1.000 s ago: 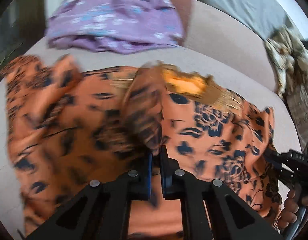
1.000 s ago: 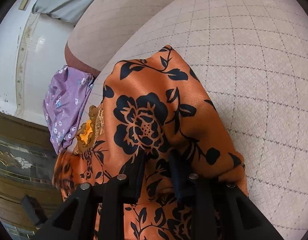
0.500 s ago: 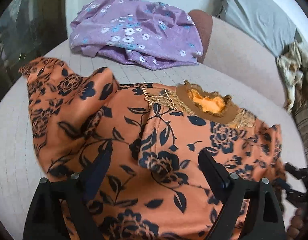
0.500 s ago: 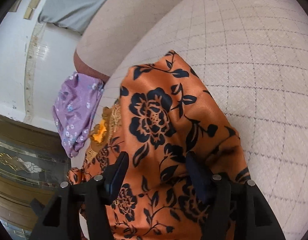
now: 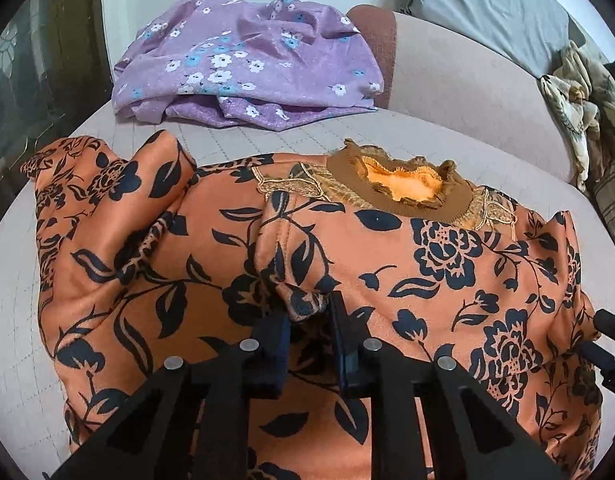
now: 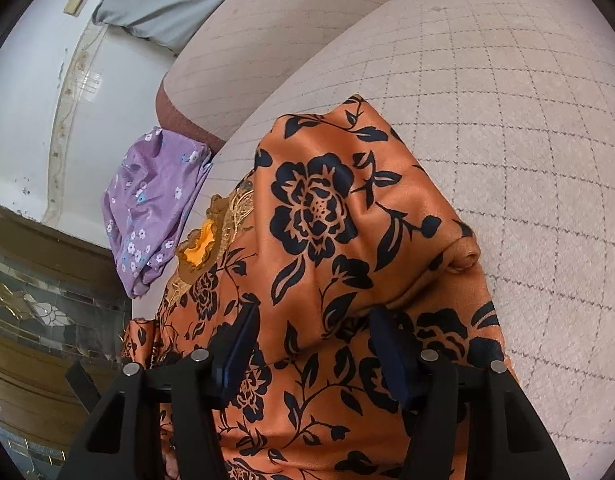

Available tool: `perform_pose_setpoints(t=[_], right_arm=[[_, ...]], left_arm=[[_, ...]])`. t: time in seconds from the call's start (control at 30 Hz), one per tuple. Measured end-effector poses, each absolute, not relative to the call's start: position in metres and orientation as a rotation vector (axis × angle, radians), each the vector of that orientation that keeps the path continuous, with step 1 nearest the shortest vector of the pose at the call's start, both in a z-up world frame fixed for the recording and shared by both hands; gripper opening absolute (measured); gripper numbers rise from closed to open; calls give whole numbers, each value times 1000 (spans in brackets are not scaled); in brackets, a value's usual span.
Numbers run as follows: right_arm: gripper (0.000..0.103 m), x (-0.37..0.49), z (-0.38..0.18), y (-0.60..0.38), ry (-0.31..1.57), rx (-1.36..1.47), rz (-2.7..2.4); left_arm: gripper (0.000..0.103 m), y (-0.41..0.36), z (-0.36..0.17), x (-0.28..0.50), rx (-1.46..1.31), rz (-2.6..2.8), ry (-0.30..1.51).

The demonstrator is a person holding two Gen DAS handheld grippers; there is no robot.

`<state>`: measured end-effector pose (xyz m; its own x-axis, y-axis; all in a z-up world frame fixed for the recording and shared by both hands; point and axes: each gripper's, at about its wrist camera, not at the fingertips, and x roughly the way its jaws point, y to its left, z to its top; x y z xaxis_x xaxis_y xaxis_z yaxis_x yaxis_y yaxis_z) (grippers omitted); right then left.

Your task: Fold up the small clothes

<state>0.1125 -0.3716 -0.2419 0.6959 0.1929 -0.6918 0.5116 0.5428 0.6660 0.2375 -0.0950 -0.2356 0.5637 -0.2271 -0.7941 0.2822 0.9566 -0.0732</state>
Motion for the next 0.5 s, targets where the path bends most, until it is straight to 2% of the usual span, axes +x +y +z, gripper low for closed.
perform_pose_setpoints(t=[0.37, 0.5], right_arm=[[60, 120, -255, -369, 879, 948, -268], [60, 100, -243, -365, 835, 982, -236]], left_arm=[[18, -91, -242, 236, 110, -276, 954], [27, -94, -247, 232, 153, -262, 931]])
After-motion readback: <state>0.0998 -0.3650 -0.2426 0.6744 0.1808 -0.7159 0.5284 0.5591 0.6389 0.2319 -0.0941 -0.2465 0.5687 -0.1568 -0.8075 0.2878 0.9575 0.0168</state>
